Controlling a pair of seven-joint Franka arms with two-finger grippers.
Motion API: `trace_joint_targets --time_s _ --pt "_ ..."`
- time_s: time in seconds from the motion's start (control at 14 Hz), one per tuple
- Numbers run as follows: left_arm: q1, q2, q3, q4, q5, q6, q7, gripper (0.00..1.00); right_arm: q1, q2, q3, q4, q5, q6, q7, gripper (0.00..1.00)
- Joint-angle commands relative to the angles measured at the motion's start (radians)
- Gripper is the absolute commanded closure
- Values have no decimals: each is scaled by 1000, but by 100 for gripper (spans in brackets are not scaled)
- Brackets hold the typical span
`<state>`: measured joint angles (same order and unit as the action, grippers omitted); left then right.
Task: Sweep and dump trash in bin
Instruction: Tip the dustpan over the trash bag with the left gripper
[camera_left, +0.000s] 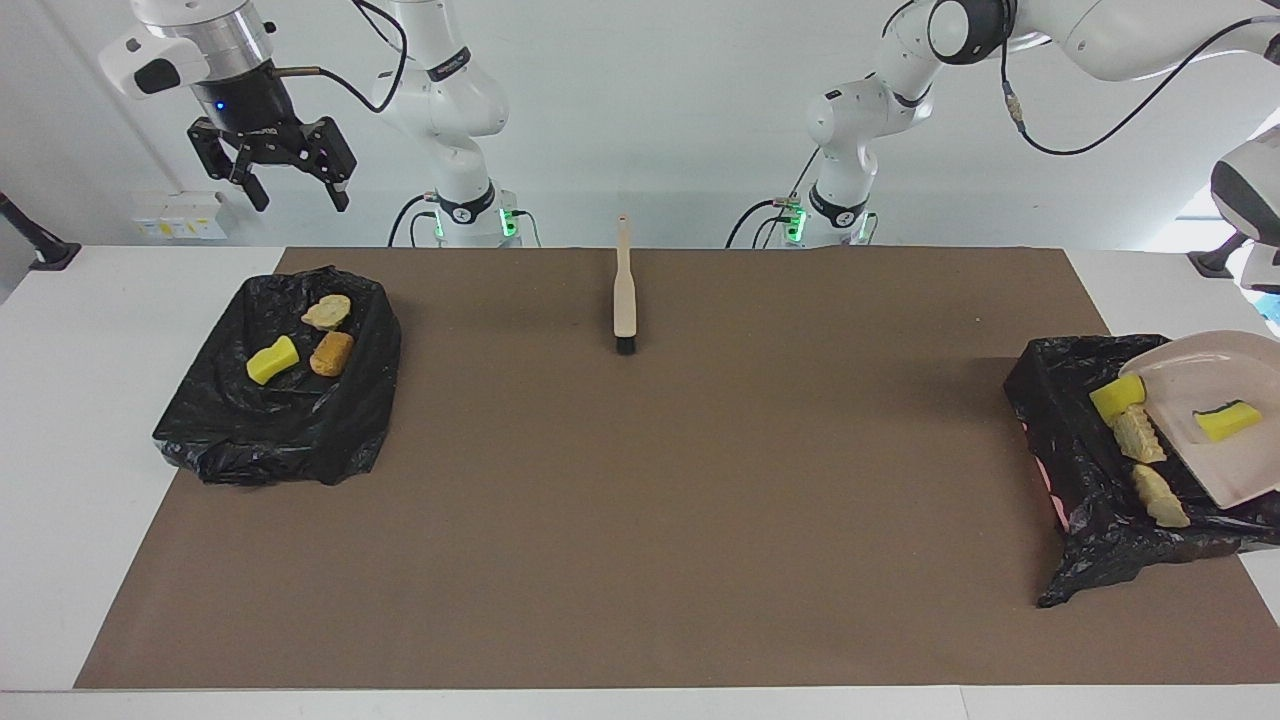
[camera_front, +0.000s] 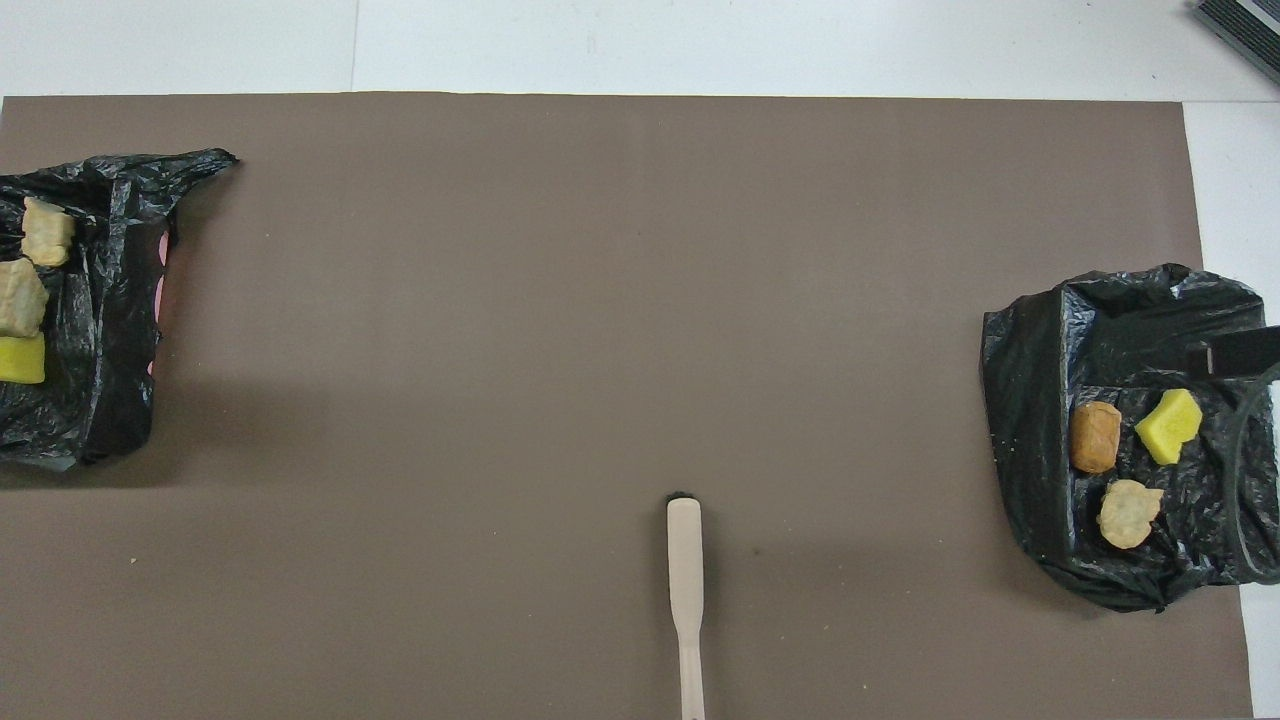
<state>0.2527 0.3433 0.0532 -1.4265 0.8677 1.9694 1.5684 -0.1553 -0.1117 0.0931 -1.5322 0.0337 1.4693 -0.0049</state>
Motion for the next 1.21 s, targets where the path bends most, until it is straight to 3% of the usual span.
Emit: trace_joint_targets --time_s 0.0,0.14,0.5,0.71,1.14 --pt "-73 -102 13 -130 201 -38 -111 100 20 -11 -10 -9 -20 -4 -7 0" --pt "-117 -110 13 -123 289 -125 -126 100 26 -13 -24 -9 -21 -4 -7 0" --pt "-130 -191 4 -89 263 -144 -67 100 63 -13 -81 -11 -24 -4 -7 0" --pt "-125 -207 13 -60 53 -155 -68 100 97 -13 -104 -11 -24 -4 -7 0" --pt "-130 -222 5 -69 -186 -178 -70 100 141 -13 -141 -11 -24 -4 -7 0"
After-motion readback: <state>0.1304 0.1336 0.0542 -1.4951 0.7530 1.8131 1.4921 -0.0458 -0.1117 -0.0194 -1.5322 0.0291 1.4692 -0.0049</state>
